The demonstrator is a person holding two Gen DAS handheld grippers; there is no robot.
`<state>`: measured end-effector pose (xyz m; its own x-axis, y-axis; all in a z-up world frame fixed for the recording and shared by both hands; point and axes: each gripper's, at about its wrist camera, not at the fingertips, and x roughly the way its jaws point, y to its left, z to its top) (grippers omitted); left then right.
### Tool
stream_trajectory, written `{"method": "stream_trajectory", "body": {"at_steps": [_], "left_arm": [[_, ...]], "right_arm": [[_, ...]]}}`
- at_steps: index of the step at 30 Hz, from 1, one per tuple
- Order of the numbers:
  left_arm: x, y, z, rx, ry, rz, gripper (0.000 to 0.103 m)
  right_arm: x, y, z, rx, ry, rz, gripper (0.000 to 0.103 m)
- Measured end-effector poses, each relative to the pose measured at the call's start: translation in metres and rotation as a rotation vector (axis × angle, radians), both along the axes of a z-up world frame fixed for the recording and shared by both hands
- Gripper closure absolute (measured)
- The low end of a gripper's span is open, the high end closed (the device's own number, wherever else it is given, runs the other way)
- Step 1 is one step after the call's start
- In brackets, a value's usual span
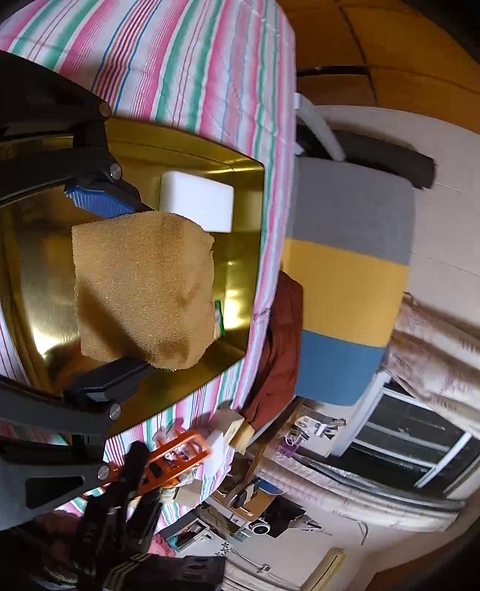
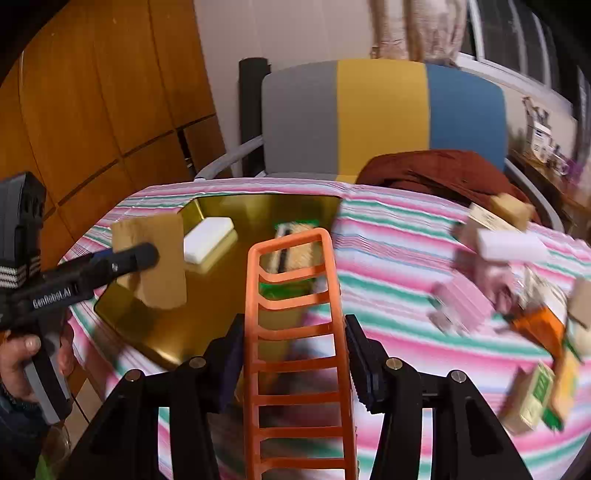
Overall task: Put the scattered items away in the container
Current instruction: 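Lower the tan sponge and orange rack into the gold tin, opening both tools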
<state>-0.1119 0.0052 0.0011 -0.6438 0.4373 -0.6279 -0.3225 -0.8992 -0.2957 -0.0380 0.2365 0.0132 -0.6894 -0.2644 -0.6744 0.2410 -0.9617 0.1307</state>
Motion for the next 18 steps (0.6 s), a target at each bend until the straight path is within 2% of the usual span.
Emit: {"method": "stream_trajectory", "body": {"at_steps": [5, 11, 18], "left_arm": [[-0.031, -0.001, -0.006, 0.01, -0.065, -0.008, 0.034], [-0.07, 0.011, -0.011, 0.001, -0.132, -0.012, 0.034], [-0.111, 0.03, -0.027, -0.03, -0.221, -0.007, 0.031]], "right_arm": [[-0.053, -0.023, 0.003, 0.011, -0.026, -0.002, 0.052], [-0.11, -0.035, -0.003, 0.005, -0.081, -0.067, 0.052], [-0.146, -0.024, -0.021, -0.069, -0.157, -0.162, 0.051]]}}
